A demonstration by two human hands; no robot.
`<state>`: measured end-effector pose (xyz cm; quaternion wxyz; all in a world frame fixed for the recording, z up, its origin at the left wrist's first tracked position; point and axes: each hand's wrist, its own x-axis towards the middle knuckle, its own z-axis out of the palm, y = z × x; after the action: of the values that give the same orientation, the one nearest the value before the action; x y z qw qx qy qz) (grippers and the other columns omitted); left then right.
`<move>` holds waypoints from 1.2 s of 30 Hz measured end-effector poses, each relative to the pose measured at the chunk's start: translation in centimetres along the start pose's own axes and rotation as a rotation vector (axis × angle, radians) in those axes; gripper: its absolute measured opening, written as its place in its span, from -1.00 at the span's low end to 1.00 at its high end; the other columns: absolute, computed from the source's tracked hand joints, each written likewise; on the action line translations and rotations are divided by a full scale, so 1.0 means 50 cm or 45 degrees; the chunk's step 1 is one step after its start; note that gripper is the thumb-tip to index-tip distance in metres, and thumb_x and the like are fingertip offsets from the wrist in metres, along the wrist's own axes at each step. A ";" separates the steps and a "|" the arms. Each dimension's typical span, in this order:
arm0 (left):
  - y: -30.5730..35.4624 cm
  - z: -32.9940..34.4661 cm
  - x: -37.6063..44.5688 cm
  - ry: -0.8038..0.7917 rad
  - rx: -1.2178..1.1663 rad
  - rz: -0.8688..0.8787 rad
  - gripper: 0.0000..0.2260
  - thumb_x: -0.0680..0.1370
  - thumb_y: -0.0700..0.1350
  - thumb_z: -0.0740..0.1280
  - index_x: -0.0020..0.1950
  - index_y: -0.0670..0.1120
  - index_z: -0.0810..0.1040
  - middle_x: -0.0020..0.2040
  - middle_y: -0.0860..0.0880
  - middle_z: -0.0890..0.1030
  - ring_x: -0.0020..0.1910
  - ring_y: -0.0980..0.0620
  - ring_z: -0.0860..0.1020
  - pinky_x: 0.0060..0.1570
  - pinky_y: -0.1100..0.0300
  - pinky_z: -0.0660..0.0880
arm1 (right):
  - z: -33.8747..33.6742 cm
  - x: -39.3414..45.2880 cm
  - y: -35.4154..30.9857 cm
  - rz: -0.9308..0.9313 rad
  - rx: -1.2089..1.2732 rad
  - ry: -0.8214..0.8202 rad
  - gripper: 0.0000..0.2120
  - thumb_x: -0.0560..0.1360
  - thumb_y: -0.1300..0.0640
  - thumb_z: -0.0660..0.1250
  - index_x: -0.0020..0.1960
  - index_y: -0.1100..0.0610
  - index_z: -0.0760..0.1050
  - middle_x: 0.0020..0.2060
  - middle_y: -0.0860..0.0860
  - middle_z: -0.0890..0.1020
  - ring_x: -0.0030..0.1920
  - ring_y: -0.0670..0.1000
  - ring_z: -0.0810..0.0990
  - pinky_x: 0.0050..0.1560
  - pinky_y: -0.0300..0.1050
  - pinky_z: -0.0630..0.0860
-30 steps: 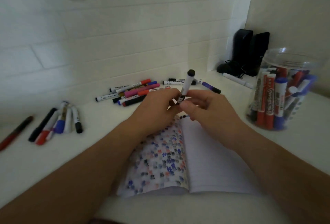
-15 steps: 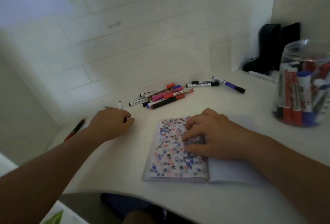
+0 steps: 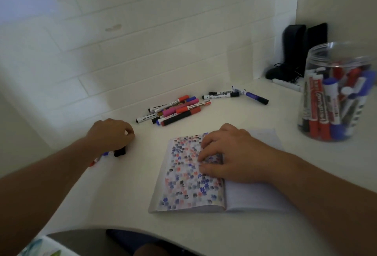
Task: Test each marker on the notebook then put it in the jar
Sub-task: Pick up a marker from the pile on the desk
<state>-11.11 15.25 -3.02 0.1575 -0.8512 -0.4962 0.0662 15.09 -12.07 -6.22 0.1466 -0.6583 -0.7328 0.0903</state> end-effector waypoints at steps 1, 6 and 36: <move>0.009 0.001 0.009 0.040 -0.037 -0.001 -0.77 0.63 0.19 0.20 0.17 0.22 0.60 -0.03 0.12 0.57 0.00 0.04 0.50 0.16 0.08 0.47 | -0.001 0.000 -0.001 -0.001 0.000 0.000 -0.53 0.54 -0.47 0.19 0.34 -0.32 0.54 0.38 -0.31 0.46 0.34 -0.11 0.29 0.37 0.10 0.33; 0.098 -0.007 0.056 0.295 -0.361 0.194 -0.79 0.61 0.15 0.28 0.20 0.21 0.60 0.04 0.02 0.59 0.03 -0.08 0.57 0.09 -0.01 0.53 | 0.004 -0.003 -0.001 -0.021 0.013 -0.006 -0.50 0.56 -0.48 0.11 0.36 -0.31 0.52 0.38 -0.30 0.46 0.35 -0.10 0.29 0.36 0.12 0.32; 0.456 -0.139 -0.037 -0.862 -2.453 0.628 -0.83 0.60 0.00 0.37 0.09 -0.07 0.62 -0.07 -0.10 0.61 -0.21 0.02 0.52 -0.15 0.11 0.47 | -0.034 -0.003 0.099 0.210 0.732 0.880 -0.82 0.61 -0.07 0.41 0.16 -0.20 0.46 -0.23 -0.04 0.59 -0.31 0.00 0.65 -0.23 0.00 0.64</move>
<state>8.63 1.80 -4.15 -0.7513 -0.6311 -0.1698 -0.0917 20.34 -11.77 -6.23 0.5516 -0.6384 -0.5313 0.0766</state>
